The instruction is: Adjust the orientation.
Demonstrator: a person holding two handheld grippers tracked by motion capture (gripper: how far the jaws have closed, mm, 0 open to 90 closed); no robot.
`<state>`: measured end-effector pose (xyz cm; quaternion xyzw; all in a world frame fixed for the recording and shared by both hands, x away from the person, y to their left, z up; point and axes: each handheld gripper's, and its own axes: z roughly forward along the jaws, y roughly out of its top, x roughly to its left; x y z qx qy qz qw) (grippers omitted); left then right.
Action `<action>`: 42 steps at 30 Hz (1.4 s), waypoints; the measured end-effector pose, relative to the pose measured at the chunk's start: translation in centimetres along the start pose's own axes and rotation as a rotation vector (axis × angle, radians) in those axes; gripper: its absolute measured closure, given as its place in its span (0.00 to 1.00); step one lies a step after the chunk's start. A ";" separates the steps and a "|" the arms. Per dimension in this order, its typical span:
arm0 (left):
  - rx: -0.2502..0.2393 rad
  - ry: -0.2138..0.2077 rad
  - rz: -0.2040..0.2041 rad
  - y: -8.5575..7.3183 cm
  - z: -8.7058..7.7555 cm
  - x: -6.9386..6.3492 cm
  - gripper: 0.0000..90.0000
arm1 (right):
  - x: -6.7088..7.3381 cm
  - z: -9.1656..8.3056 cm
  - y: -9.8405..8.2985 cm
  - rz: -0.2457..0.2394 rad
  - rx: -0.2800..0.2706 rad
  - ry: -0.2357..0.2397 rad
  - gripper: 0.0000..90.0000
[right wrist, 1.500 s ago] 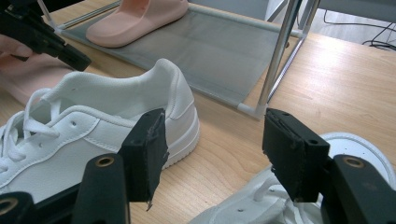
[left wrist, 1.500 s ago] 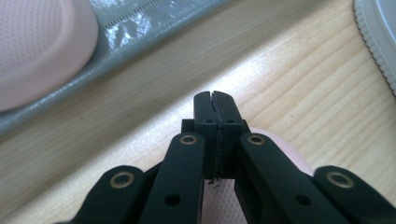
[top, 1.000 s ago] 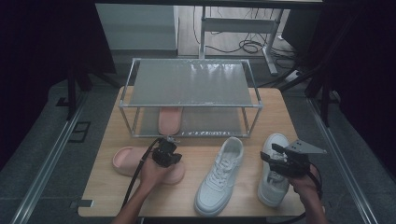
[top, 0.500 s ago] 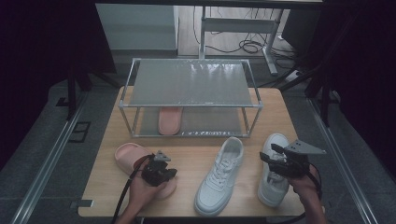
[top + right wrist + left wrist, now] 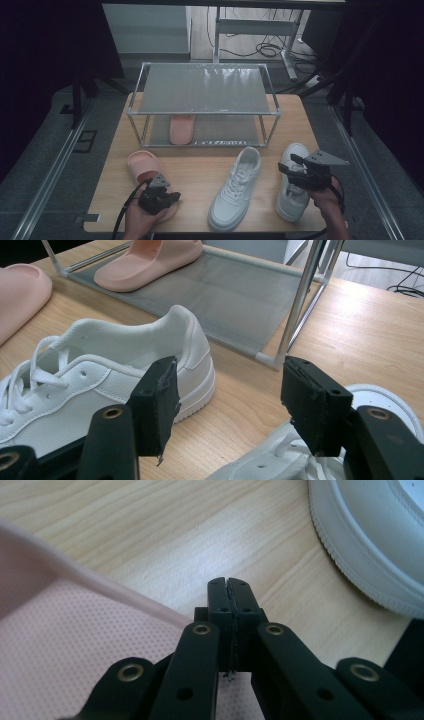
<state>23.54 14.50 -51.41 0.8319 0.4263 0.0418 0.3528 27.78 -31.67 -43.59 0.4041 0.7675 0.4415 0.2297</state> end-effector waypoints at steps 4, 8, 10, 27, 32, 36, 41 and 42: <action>0.003 0.012 -0.001 -1.0 -0.9 -0.2 1.00 | 0.1 0.0 0.0 -0.002 -0.002 0.001 0.45; 0.013 0.025 0.001 -1.9 -1.7 -0.2 1.00 | 0.0 -0.2 0.1 -0.002 -0.003 -0.001 0.45; 0.010 0.031 -0.001 -2.2 -2.0 -0.2 1.00 | -0.1 -0.2 0.1 0.003 -0.006 -0.003 0.45; -0.177 0.173 -0.088 -1.4 -10.3 4.2 1.00 | 0.1 -0.1 0.1 0.002 -0.003 -0.002 0.45; -0.179 0.224 -0.153 -1.9 -11.5 7.3 1.00 | 0.1 0.0 0.1 0.003 -0.003 -0.002 0.45; -0.142 0.249 -0.199 -2.2 -10.9 10.1 1.00 | 0.1 0.1 0.0 0.004 0.001 -0.001 0.45; -0.119 0.256 -0.243 -2.1 -9.6 13.1 1.00 | 0.1 0.1 0.0 0.001 0.006 -0.001 0.45; -0.115 0.257 -0.250 -2.0 -9.3 13.6 1.00 | 0.1 0.1 0.0 0.002 0.006 -0.001 0.45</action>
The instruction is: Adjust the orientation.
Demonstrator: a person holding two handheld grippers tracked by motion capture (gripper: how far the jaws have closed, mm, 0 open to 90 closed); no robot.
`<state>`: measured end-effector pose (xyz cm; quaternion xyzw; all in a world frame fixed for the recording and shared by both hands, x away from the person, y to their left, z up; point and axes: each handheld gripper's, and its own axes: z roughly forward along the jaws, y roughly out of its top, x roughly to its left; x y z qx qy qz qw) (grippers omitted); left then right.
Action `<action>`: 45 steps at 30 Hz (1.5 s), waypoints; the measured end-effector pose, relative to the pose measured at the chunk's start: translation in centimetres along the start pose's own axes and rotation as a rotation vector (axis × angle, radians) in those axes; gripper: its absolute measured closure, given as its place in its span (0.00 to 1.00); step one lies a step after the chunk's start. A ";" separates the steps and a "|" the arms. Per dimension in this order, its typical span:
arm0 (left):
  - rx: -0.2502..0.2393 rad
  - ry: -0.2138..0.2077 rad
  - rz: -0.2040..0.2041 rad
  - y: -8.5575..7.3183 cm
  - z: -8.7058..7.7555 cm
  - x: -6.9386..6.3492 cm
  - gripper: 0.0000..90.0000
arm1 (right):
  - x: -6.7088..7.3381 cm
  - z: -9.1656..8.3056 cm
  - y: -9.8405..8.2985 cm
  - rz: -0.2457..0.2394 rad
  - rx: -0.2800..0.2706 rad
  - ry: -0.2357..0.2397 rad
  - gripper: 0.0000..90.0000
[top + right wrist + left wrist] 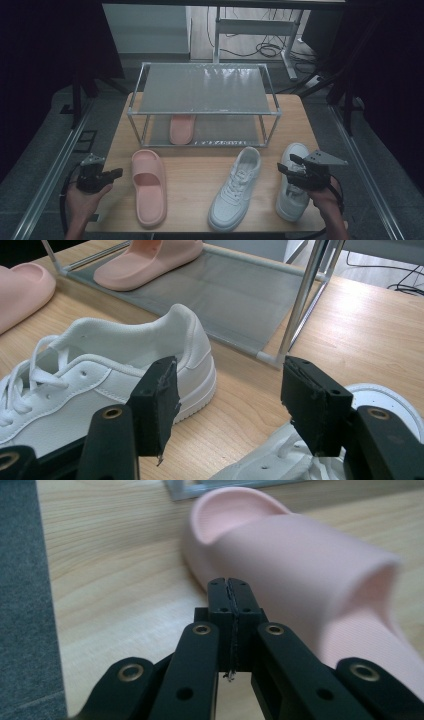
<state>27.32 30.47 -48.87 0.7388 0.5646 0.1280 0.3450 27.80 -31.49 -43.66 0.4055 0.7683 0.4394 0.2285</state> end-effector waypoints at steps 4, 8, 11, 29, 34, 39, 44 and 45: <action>0.012 0.000 -0.017 0.6 1.4 1.1 1.00 | 0.0 0.0 0.0 0.002 -0.001 -0.002 0.45; 0.020 -0.001 -0.015 1.0 2.1 1.1 1.00 | 0.0 0.1 -0.1 0.001 0.002 -0.001 0.45; 0.036 -0.002 -0.007 1.3 2.8 0.9 1.00 | 0.0 0.1 -0.1 0.002 0.002 -0.001 0.45; 0.072 -0.059 0.055 2.6 5.5 -1.7 1.00 | 0.0 0.3 -0.1 0.001 0.004 0.000 0.45; 0.075 -0.083 0.070 3.0 6.2 -2.6 1.00 | -0.1 0.3 -0.1 0.003 0.006 0.000 0.45; 0.083 -0.105 0.099 3.3 7.2 -4.0 1.00 | -0.1 0.3 -0.1 0.002 0.006 0.001 0.45; 0.084 -0.121 0.113 3.7 7.7 -4.8 1.00 | 0.0 0.4 -0.2 0.002 0.007 0.003 0.45; 0.084 -0.129 0.121 3.9 7.9 -5.2 1.00 | 0.0 0.5 -0.2 0.000 0.007 0.003 0.45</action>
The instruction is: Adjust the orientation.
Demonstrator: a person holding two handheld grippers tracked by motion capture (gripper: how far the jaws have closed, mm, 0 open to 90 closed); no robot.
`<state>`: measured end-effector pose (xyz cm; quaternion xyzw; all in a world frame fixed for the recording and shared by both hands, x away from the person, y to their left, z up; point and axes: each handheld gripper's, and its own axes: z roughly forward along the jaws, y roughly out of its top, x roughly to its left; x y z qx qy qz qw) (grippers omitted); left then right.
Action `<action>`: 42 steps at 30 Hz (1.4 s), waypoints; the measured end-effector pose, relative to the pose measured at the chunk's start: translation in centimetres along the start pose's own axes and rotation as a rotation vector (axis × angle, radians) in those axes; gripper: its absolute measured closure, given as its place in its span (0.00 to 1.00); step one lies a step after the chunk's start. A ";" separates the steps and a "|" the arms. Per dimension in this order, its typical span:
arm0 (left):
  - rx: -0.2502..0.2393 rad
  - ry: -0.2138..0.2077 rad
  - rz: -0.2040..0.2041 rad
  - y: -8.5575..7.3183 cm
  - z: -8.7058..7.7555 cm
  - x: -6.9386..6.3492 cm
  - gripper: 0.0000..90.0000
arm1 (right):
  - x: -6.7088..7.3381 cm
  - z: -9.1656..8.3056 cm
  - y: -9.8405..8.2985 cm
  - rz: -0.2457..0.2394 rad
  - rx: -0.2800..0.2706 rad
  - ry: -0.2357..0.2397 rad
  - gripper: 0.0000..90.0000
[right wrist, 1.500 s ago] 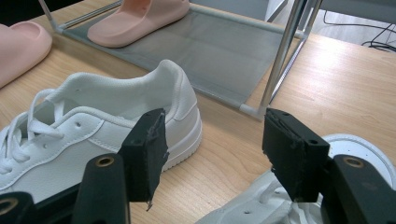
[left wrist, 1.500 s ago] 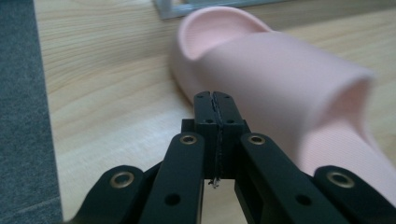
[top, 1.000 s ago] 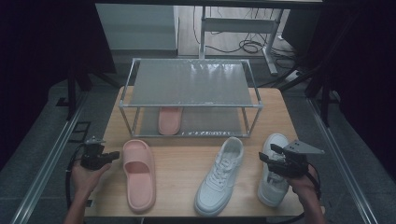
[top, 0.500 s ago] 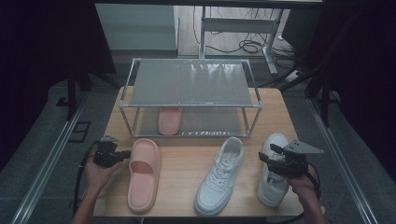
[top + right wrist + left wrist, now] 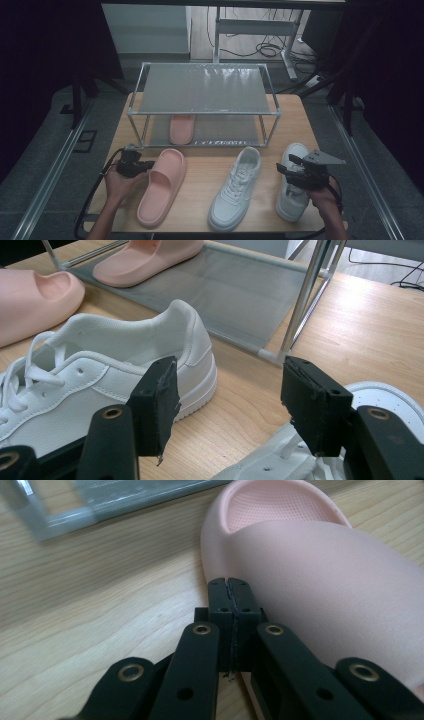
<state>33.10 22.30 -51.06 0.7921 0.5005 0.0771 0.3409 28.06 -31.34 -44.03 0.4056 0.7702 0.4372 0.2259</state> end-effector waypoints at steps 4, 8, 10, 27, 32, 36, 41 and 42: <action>-0.003 -0.015 0.008 0.3 0.5 -0.6 1.00 | -0.1 0.0 0.0 0.002 0.003 0.000 0.45; -0.004 -0.020 0.016 0.4 0.7 -1.1 1.00 | -0.1 -0.1 0.0 0.002 0.002 -0.002 0.45; -0.005 -0.021 0.019 0.5 0.8 -1.2 1.00 | -0.2 -0.1 -0.1 0.003 0.000 -0.002 0.45; -0.119 0.055 0.028 -2.2 -5.8 -0.9 1.00 | -0.1 -0.4 0.0 0.002 -0.006 -0.008 0.45; -0.153 0.067 0.016 -4.3 -8.3 -1.1 1.00 | -0.1 -0.4 0.0 0.004 -0.010 -0.009 0.45; -0.178 0.052 0.015 -5.6 -9.8 -2.0 1.00 | -0.1 -0.4 0.1 0.001 -0.007 -0.009 0.45; -0.183 0.013 0.025 -6.7 -10.0 -3.5 1.00 | 0.2 -0.3 0.1 -0.004 -0.006 -0.005 0.45; -0.180 0.005 0.022 -6.8 -9.9 -3.8 1.00 | 0.2 -0.3 0.1 -0.004 -0.005 -0.005 0.45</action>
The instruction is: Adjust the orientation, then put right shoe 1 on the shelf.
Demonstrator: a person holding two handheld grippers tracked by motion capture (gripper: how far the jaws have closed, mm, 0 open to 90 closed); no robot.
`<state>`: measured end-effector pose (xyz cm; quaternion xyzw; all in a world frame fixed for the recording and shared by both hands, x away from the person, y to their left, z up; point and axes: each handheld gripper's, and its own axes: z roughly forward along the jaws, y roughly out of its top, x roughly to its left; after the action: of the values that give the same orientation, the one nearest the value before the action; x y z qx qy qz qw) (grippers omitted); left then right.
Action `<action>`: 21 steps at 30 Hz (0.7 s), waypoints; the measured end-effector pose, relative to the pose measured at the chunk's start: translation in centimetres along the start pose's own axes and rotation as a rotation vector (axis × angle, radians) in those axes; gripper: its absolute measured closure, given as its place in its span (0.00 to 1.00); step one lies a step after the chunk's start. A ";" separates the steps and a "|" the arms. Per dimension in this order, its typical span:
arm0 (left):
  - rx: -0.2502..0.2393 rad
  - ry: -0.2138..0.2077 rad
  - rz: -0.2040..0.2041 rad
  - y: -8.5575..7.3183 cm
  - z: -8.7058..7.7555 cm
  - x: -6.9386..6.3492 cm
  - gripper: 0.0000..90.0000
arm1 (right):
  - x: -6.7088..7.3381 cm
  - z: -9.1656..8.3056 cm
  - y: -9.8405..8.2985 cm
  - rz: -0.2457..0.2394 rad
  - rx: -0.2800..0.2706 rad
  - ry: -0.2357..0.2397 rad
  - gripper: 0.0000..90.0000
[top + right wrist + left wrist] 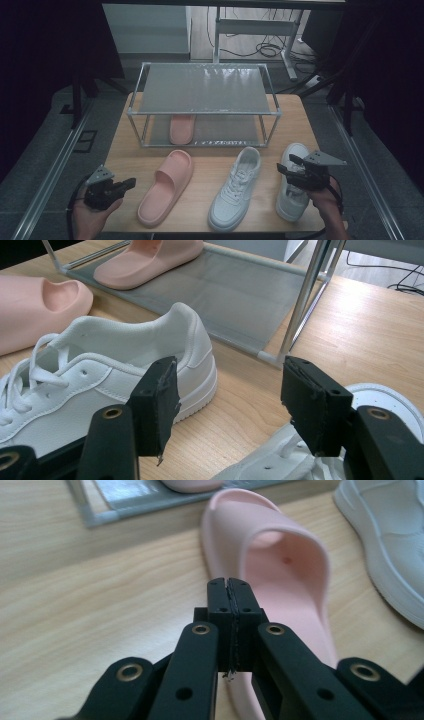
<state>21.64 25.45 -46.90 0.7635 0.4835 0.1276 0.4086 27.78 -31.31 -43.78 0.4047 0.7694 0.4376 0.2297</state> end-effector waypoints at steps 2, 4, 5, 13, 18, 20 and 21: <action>0.007 -0.012 0.007 -0.1 0.3 -0.6 1.00 | 0.0 0.1 0.0 0.002 -0.001 0.001 0.45; 0.012 -0.019 0.018 -0.1 0.5 -1.1 1.00 | -0.1 0.1 -0.1 0.002 0.002 0.001 0.45; 0.011 -0.021 0.020 -0.1 0.6 -1.3 1.00 | -0.1 0.1 -0.1 0.003 0.002 0.001 0.45; 0.013 -0.050 0.050 0.0 1.0 -3.1 0.94 | 0.0 -0.1 0.1 -0.002 -0.005 0.002 0.45; 0.031 -0.068 0.070 0.2 2.3 -4.4 0.88 | -0.1 -0.1 -0.1 0.002 0.000 -0.003 0.45; 0.038 -0.076 0.073 0.3 2.8 -4.9 0.84 | 0.0 -0.2 -0.1 0.001 -0.001 -0.002 0.45; 0.042 -0.080 0.079 0.4 3.1 -5.1 0.83 | 0.0 -0.2 0.0 0.001 -0.006 -0.003 0.45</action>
<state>21.15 19.50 -47.55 0.7951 0.4386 0.1026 0.4060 27.62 -31.39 -43.70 0.4049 0.7677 0.4393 0.2317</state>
